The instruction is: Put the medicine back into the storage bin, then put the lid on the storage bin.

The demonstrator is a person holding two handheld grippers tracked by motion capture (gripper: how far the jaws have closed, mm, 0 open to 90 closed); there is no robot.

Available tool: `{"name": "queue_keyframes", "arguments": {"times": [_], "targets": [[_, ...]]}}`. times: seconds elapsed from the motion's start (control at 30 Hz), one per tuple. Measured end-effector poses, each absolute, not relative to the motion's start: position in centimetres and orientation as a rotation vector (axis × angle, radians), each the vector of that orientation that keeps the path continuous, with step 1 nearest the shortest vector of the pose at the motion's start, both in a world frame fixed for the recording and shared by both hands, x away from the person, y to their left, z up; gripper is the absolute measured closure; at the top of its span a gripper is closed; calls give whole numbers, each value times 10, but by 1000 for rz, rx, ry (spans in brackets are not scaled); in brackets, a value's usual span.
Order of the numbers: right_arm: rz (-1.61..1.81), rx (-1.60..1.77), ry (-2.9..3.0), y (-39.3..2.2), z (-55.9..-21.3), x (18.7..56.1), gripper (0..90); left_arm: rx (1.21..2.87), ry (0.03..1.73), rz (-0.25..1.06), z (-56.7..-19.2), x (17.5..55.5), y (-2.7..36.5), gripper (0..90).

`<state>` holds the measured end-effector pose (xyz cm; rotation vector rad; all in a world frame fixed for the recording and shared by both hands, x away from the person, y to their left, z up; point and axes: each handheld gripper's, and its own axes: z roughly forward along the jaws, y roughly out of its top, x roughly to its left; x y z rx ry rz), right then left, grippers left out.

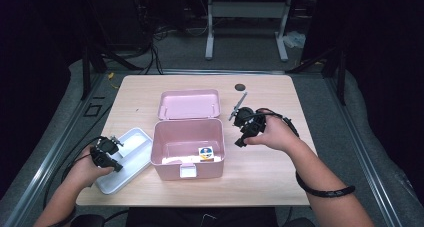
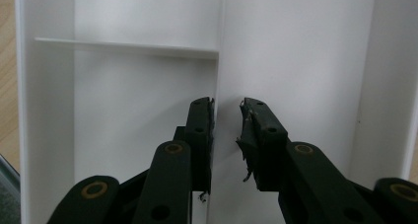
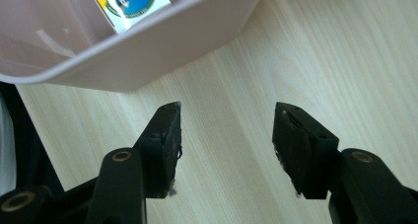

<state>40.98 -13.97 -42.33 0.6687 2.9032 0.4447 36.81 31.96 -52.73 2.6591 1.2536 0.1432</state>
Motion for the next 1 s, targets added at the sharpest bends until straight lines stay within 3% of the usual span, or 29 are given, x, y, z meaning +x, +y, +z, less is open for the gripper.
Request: {"name": "queue_keyframes", "arguments": {"times": [0.4, 0.77, 1.0], "targets": [[517, 915, 2822, -178, -471, 402, 455, 2665, 1282, 127, -527, 371, 318, 739], [652, 1032, 2743, -190, -490, 385, 464, 2658, 1299, 80, -526, 378, 322, 870], [691, 1070, 2702, -190, -500, 375, 466, 2709, 1261, 75, -524, 379, 314, 871]]}}
